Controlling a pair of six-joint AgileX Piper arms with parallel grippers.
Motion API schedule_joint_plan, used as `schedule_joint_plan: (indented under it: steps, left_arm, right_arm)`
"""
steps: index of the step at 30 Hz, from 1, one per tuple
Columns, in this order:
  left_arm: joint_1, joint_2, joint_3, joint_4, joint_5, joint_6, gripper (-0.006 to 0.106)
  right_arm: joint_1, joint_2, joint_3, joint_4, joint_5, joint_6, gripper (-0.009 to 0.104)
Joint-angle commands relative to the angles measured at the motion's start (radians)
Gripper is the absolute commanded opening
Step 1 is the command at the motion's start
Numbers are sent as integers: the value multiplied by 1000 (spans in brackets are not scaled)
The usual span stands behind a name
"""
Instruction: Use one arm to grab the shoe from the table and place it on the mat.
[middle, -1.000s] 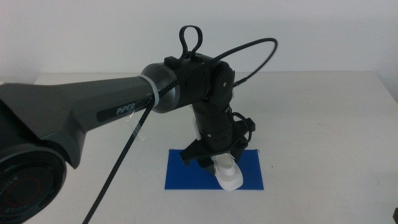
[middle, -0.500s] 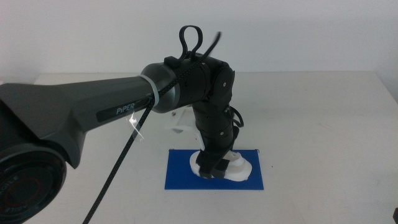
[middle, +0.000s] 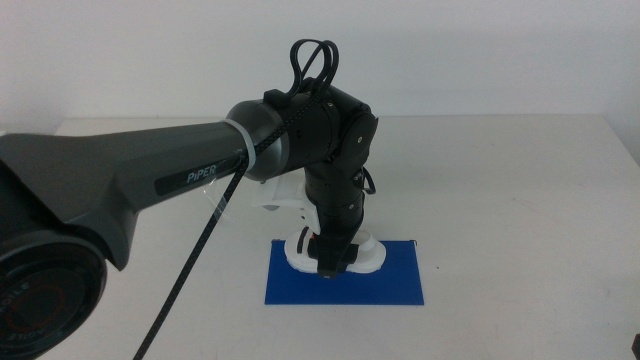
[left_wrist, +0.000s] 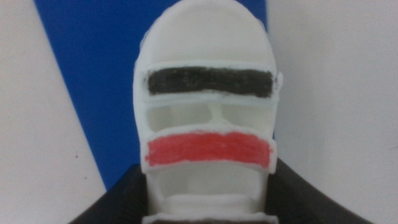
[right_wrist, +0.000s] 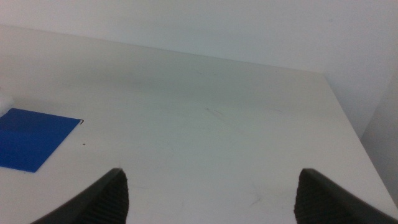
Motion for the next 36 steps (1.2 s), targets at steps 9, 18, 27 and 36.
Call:
schedule_joint_plan:
  steps: [9,18,27,36]
  left_arm:
    - [-5,-11,-31,4,-7,-24,-1]
    - [-5,7,-37,-7,-6,-24,84]
    - [-6,7,-132,-7,155,-24,94]
    - [-6,-55,-233,-7,300,-7,94]
  right_arm:
    - [3,4,5,-11,-72,-10,78]
    - [3,4,5,-11,-72,-10,78]
    - [3,4,5,-11,-72,-10,78]
    - [3,4,5,-11,-72,-10,78]
